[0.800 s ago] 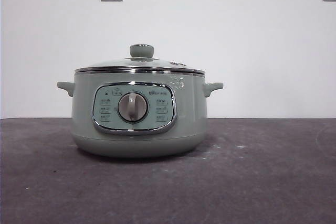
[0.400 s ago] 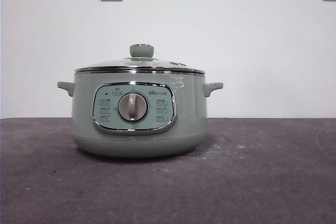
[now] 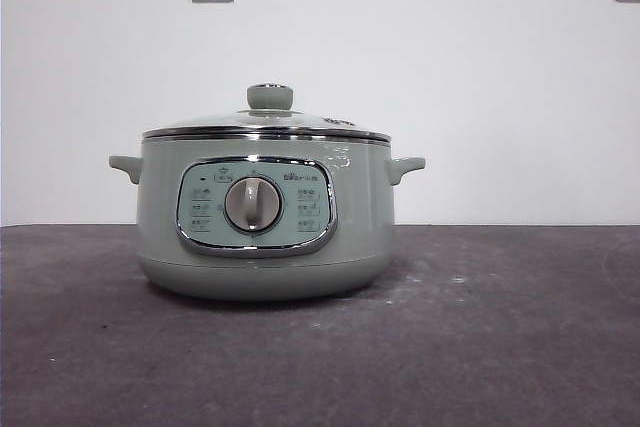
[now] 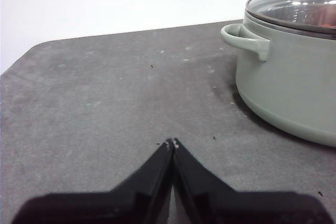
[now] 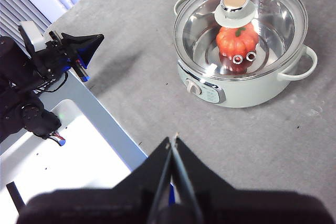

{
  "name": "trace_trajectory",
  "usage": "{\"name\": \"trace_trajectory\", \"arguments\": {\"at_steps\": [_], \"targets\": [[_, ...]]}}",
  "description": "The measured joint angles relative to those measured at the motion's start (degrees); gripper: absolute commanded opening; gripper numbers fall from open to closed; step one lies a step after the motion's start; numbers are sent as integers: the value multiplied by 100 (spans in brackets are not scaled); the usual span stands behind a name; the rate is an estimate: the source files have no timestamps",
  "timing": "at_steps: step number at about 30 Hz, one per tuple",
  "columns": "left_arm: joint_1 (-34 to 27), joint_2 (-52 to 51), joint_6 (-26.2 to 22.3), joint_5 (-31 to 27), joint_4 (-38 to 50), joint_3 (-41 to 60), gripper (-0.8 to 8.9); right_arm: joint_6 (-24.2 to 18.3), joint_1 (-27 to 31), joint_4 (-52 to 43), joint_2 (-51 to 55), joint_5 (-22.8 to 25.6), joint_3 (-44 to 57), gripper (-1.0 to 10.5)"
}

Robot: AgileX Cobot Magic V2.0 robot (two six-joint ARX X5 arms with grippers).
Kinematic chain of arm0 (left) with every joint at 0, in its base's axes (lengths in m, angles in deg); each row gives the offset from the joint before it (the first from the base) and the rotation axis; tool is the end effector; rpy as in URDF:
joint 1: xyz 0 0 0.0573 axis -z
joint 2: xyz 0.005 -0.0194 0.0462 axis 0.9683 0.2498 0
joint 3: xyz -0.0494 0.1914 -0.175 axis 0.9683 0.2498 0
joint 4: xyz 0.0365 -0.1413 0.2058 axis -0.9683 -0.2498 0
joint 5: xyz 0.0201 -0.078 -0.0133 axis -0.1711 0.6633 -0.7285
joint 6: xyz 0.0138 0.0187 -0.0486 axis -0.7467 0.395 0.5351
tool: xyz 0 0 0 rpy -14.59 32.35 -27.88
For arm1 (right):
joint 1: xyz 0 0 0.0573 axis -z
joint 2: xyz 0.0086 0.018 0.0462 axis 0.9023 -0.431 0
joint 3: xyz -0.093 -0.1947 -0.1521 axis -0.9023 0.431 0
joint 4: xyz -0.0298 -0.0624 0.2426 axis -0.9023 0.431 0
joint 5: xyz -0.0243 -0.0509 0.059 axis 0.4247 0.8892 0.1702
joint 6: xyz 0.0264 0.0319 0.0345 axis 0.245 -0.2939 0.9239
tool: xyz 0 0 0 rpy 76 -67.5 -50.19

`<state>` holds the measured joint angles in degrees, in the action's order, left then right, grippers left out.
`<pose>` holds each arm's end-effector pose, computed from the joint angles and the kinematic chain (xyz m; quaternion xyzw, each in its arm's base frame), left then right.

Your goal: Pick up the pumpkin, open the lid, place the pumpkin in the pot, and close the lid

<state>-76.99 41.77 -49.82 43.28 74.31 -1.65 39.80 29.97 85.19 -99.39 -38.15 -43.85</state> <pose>0.0957 0.0001 0.1528 0.0376 0.0775 -0.0310 0.9958 0.1088 0.0855 0.4731 -0.0553 0.3437 0.4147 0.8407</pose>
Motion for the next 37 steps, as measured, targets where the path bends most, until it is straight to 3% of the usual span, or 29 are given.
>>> {"name": "trace_trajectory", "arguments": {"at_steps": [10,14,17,19,27,37], "targets": [[0,0,0,2,0,0,-3,-72,85,0,28,153,0,1],[0,0,0,2,-9,0,-3,-223,647,-446,424,378,90,1],[0,0,0,0,-33,0,-3,-286,1244,-1143,1047,-107,439,1],[0,0,0,0,-39,0,-3,-313,1661,-1556,1556,-409,920,1],[0,0,0,0,-42,0,-3,-439,3082,-3781,3464,-422,3696,1],[0,0,0,0,-42,0,-3,-459,3335,-6384,4986,-417,7270,1]]}}
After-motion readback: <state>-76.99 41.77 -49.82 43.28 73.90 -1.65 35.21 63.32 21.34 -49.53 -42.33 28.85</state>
